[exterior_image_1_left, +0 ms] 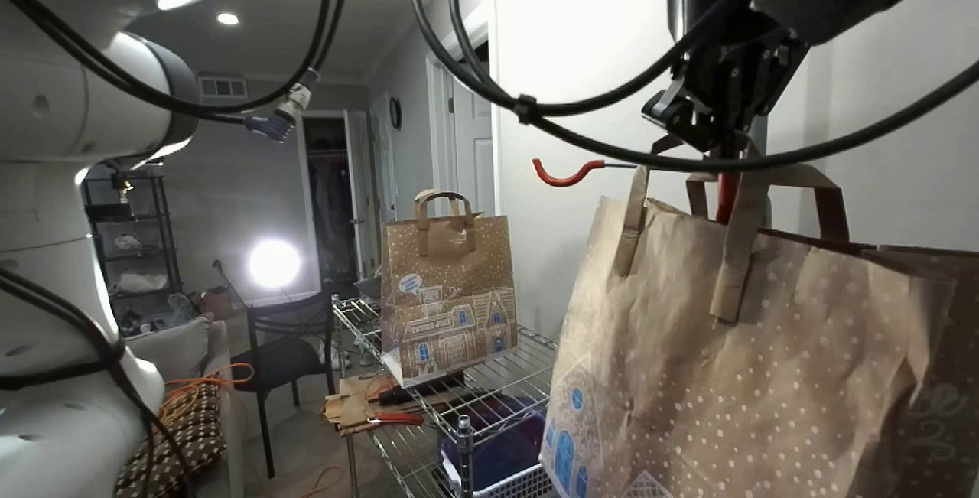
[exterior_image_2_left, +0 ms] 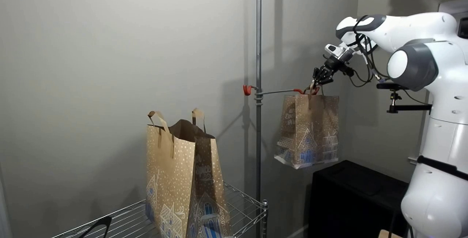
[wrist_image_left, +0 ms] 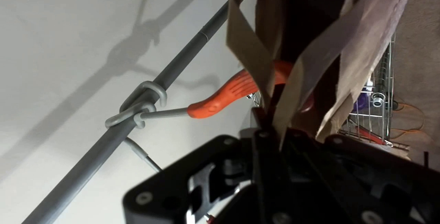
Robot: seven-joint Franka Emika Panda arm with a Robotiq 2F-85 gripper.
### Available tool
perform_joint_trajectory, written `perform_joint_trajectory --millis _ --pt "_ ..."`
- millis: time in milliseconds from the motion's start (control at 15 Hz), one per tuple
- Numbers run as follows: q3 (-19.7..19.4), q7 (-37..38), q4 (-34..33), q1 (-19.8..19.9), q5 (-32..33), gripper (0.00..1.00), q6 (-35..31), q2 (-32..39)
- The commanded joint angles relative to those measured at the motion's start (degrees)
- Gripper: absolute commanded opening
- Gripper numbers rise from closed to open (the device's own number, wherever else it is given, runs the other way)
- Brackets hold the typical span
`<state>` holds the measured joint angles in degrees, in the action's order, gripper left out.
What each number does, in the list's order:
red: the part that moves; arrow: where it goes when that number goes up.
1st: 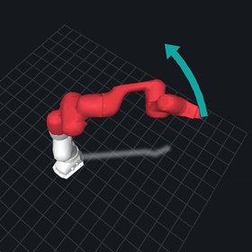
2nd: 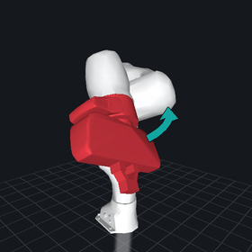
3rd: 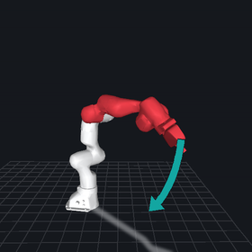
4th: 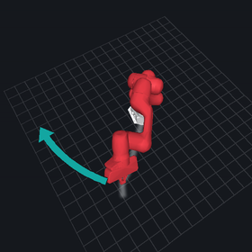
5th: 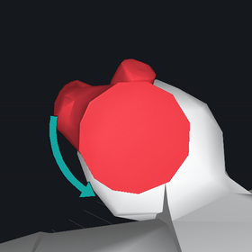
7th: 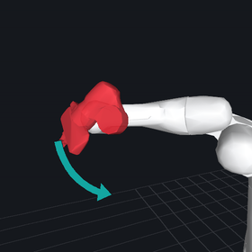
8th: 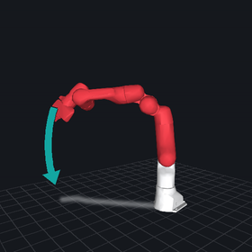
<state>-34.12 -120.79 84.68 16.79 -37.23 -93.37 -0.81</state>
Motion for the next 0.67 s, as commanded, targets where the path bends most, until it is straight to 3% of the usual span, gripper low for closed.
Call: perform_joint_trajectory --millis 0,267,600 --pt "1.4 -1.5 -5.3 4.2 -3.3 0.04 4.3 2.3" --pt "2.6 -1.4 -9.0 6.5 -4.2 0.04 6.5 5.0" --pt "7.0 -2.5 -12.9 8.5 -3.1 0.04 9.0 8.4"
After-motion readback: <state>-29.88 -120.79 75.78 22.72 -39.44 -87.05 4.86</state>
